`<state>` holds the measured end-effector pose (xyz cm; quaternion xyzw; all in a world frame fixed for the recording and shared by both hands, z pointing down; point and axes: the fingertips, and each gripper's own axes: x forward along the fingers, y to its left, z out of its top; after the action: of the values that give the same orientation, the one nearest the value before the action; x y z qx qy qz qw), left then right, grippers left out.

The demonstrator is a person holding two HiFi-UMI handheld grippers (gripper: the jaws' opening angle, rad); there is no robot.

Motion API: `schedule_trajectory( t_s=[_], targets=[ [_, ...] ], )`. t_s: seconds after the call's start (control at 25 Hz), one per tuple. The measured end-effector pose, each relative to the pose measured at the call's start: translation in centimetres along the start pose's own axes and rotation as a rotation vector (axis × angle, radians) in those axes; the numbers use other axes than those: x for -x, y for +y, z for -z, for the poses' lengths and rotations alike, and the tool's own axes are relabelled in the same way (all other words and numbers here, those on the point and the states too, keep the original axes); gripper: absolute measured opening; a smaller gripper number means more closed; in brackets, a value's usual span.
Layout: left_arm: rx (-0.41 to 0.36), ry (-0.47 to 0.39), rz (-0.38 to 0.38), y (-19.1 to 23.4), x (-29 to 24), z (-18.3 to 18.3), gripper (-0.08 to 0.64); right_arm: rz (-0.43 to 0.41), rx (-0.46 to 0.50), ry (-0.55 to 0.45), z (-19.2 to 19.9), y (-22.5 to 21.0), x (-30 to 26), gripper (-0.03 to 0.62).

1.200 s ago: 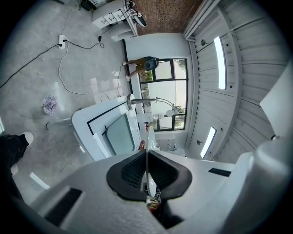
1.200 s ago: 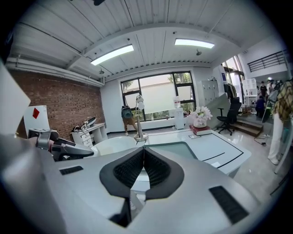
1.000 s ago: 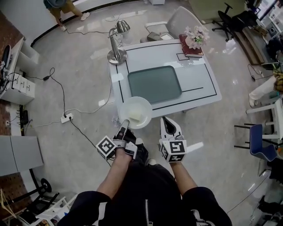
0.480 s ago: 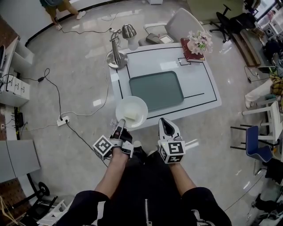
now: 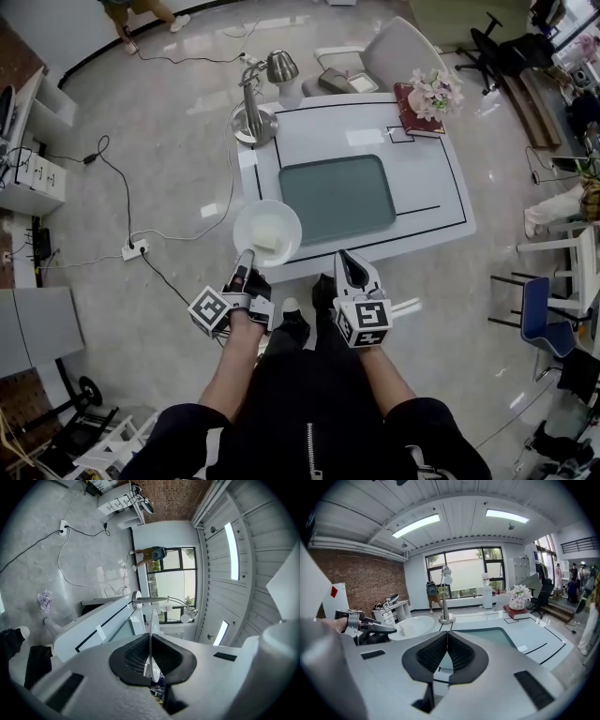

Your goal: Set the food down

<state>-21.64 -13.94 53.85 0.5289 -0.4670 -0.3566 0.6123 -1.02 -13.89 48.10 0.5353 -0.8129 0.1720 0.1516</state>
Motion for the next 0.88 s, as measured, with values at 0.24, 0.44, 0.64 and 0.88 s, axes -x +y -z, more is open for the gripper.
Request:
schedule_trajectory(
  t_s=[0.24, 0.44, 0.64, 0.88],
  targets=[
    [-0.018, -0.041, 0.008, -0.4, -1.5, -0.8, 0.012, -0.042, -0.008, 0.007, -0.4, -1.4, -2.6, 0.009],
    [-0.008, -0.071, -0.007, -0.4, -3.7, -0.6, 0.011, -0.09, -0.003, 0.005, -1.7, -3.2, -5.3, 0.009],
    [0.017, -0.068, 0.035, -1.9, -7.4, 0.6, 0.012, -0.126, 0.001, 0.007, -3.6, -6.3, -7.8, 0.009],
    [0.008, -0.04, 0.04, -2.9, -12.1, 3.2, 0.012, -0.15, -0.019, 0.014, -4.6, -10.3, -9.8, 0.009]
  ],
)
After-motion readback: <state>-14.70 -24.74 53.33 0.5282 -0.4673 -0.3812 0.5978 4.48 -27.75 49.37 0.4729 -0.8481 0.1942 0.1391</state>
